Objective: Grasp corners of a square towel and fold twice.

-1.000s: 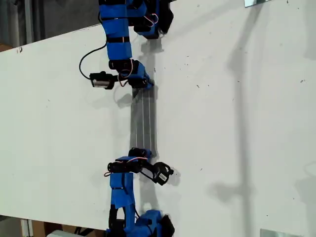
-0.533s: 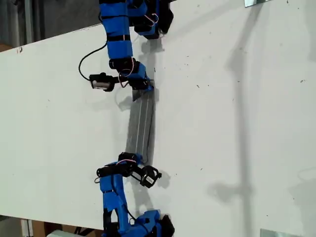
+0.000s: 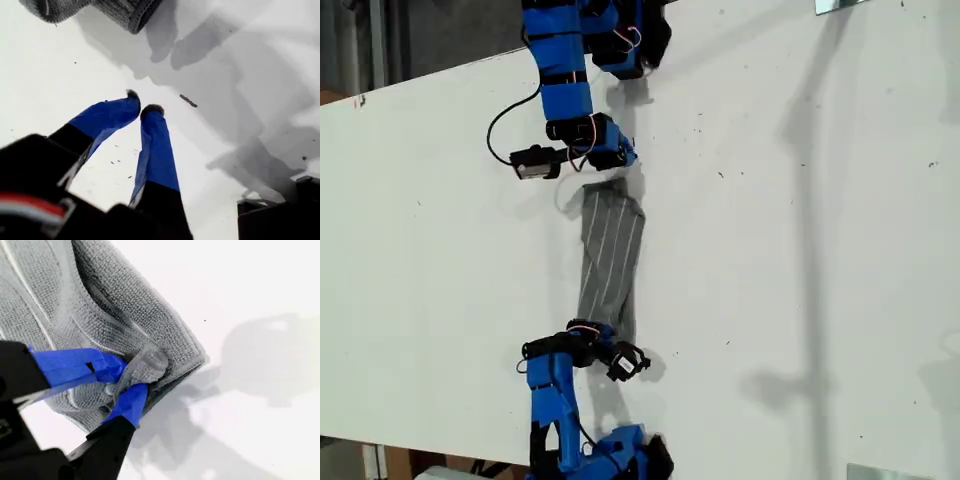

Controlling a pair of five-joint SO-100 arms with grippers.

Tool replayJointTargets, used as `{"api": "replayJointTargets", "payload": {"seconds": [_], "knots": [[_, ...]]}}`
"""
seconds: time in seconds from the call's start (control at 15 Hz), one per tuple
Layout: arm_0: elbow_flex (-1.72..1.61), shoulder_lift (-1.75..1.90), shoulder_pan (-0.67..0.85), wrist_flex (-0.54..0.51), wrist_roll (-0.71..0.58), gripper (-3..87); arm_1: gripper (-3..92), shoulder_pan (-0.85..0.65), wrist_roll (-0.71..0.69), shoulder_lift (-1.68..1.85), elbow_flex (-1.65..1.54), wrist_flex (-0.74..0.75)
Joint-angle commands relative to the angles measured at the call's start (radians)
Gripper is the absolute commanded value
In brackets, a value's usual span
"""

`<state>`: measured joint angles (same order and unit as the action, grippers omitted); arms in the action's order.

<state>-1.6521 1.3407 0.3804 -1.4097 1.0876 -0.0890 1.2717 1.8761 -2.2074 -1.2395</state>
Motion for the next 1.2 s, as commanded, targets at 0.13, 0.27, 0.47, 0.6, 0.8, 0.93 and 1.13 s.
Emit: {"api": "replayJointTargets", "payload": {"seconds": [0.13,0.27,0.47,0.6,0.8,0.93,1.13], "knots": [[0.311,0.012,-0.114,-0.172,0.015,37.2,32.4,-0.048,-0.040,0.012,0.052,0.003],[0.448,0.017,-0.123,-0.258,0.005,36.0,36.5,-0.072,-0.094,-0.035,0.106,0.003],[0.400,0.101,-0.094,-0.272,-0.008,34.0,35.1,-0.115,-0.175,-0.213,0.291,-0.043],[0.290,0.147,-0.064,-0.268,-0.015,32.5,35.0,-0.137,-0.221,-0.351,0.422,-0.069],[0.167,0.212,-0.048,-0.265,-0.009,31.0,35.0,-0.187,-0.275,-0.502,0.546,-0.098],[0.115,0.265,-0.048,-0.264,0.000,30.7,35.3,-0.239,-0.316,-0.522,0.586,-0.120],[0.091,0.287,-0.052,-0.253,0.009,30.5,15.6,-0.302,-0.357,-0.558,0.600,-0.123]]}}
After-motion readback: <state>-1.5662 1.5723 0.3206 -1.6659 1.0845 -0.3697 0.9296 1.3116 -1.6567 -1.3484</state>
